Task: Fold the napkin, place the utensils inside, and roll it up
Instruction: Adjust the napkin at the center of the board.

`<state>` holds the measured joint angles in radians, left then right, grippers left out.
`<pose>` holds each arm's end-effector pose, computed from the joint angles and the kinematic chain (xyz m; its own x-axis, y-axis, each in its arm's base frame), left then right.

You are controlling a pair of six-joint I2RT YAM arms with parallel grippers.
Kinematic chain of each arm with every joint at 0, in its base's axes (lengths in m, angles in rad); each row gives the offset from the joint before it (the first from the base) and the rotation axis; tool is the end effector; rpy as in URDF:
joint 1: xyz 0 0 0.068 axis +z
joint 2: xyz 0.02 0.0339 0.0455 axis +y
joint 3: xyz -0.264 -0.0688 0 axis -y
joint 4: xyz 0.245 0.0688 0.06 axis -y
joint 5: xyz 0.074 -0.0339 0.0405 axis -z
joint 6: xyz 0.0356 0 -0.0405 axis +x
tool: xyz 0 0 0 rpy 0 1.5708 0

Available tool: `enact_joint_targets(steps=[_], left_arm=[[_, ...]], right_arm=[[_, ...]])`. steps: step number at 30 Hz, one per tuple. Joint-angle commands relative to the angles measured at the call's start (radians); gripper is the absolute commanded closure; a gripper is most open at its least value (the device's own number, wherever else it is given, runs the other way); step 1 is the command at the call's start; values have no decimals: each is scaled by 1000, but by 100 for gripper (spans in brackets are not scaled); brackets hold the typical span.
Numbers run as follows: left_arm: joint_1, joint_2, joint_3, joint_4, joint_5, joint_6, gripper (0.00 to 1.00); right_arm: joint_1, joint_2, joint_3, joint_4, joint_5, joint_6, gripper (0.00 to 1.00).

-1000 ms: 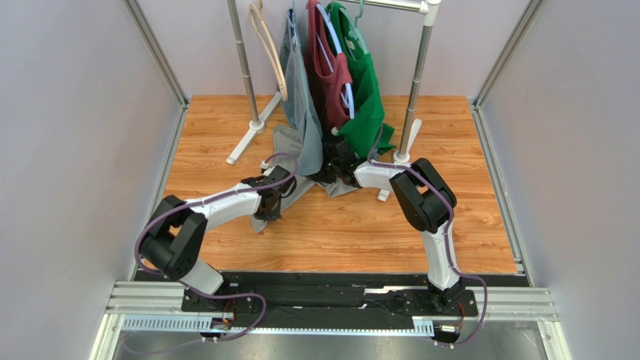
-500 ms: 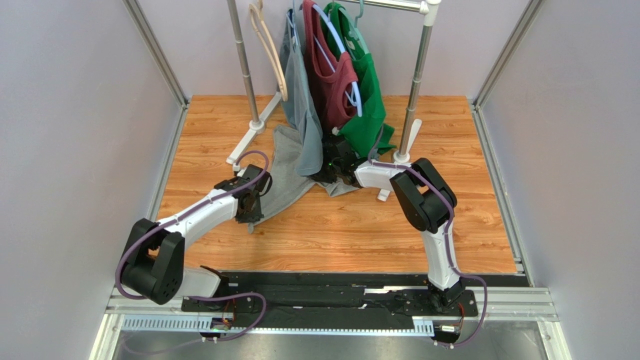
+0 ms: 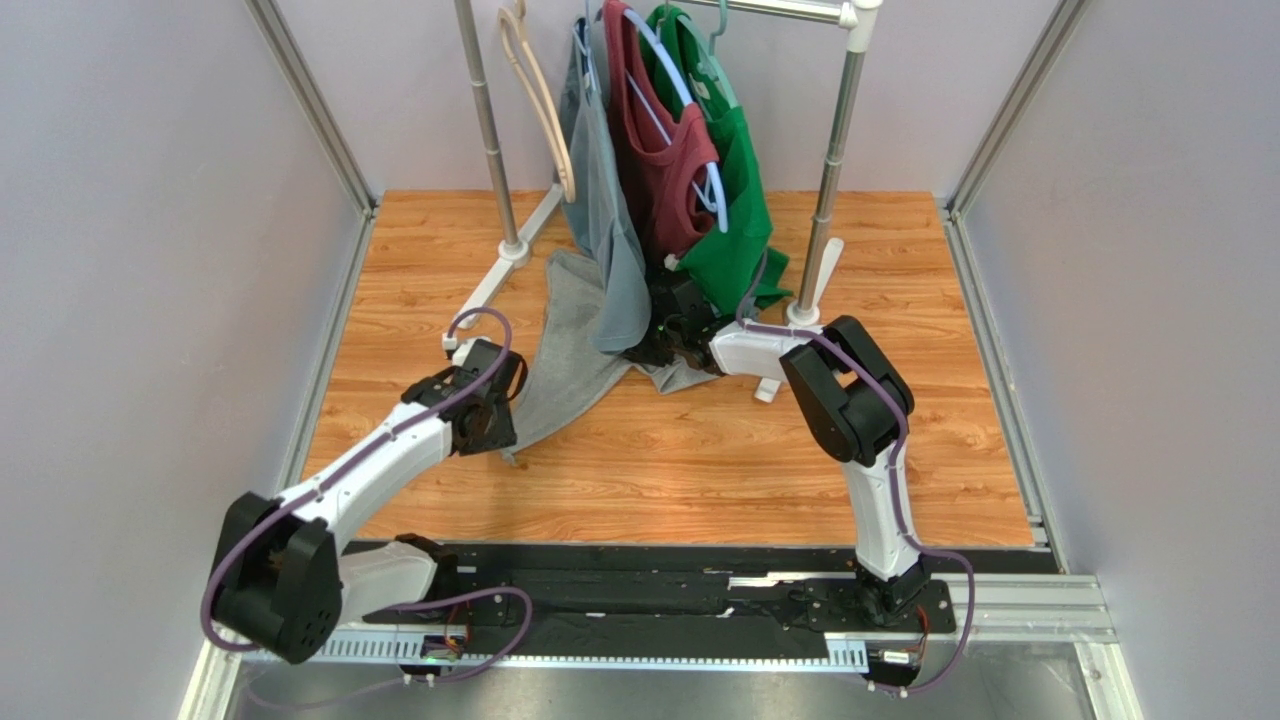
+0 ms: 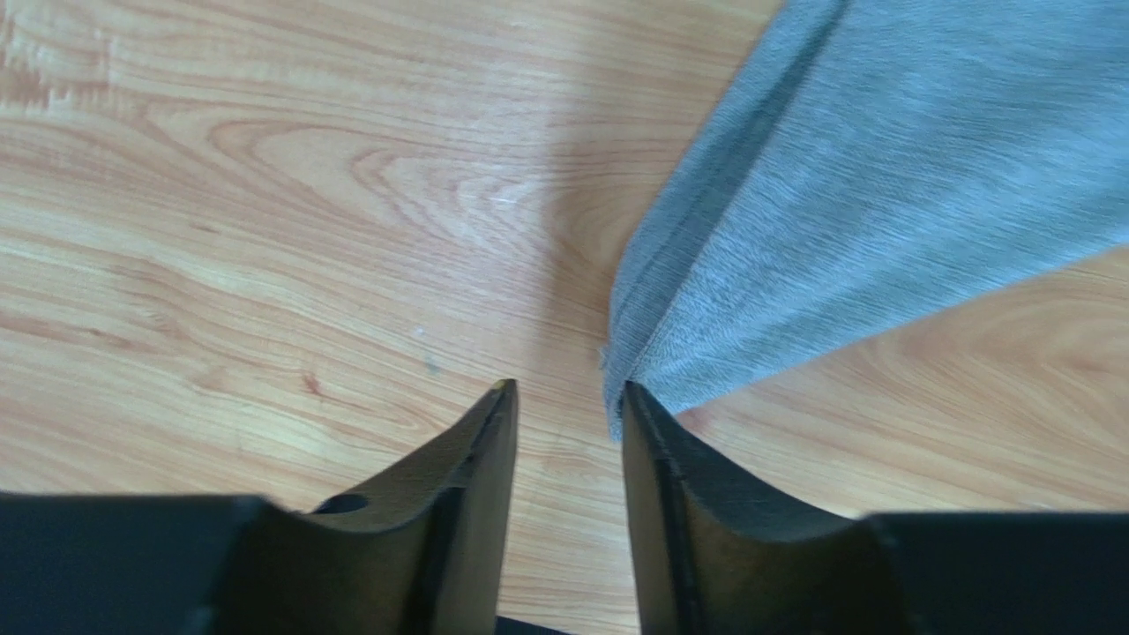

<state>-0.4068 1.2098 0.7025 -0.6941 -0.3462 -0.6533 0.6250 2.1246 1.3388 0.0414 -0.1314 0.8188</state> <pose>0.1966 -0.0715 0.1937 -0.8379 -0.2616 -0.4790 -0.3143 0.9488 0.0318 0.3661 0.2699 0.1331 -0.8560 0.2752 -0.4376 -0.0483 0.8002 0.5978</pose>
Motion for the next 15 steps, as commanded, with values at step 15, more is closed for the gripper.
enact_joint_targets(steps=[15], left_arm=[[-76, -24, -113, 145, 98, -166, 46]], right_arm=[[-22, 24, -47, -160, 65, -23, 64]])
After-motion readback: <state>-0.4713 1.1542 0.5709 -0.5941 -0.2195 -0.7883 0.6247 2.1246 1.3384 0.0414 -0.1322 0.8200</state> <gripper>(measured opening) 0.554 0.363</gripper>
